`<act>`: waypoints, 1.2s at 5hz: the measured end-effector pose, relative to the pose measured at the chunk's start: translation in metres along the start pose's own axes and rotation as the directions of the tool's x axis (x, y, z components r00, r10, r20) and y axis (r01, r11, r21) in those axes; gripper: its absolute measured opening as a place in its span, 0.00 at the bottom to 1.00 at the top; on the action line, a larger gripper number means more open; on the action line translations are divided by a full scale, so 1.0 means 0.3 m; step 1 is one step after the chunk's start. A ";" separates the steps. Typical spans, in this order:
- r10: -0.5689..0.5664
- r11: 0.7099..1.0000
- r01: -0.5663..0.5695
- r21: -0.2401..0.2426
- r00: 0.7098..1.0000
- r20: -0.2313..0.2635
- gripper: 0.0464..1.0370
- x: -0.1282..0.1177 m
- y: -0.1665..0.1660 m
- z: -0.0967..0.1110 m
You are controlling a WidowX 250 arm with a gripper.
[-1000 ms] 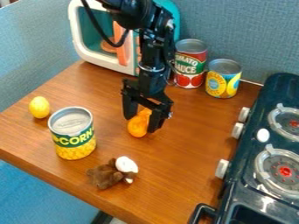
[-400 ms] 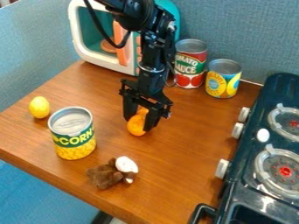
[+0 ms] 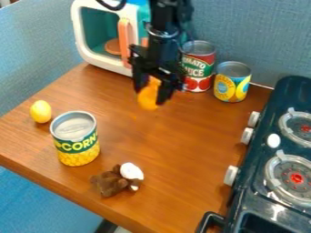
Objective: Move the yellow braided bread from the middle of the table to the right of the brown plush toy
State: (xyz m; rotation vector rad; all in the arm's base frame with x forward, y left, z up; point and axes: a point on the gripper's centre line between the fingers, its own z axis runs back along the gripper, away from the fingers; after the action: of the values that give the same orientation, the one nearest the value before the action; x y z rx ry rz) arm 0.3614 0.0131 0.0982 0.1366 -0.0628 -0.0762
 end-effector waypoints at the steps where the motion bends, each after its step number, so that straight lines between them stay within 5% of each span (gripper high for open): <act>1: -0.044 0.999 0.044 -0.021 0.999 -0.020 0.69 -0.054 -0.045 0.020; 3: -0.153 0.982 0.136 -0.132 0.980 -0.128 0.69 -0.187 -0.186 -0.064; 6: -0.236 0.961 0.207 -0.182 0.959 -0.155 0.69 -0.255 -0.309 -0.104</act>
State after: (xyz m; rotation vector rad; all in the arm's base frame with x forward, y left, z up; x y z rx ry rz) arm 0.2809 -0.0683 0.0502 -0.0161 0.1354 -0.2935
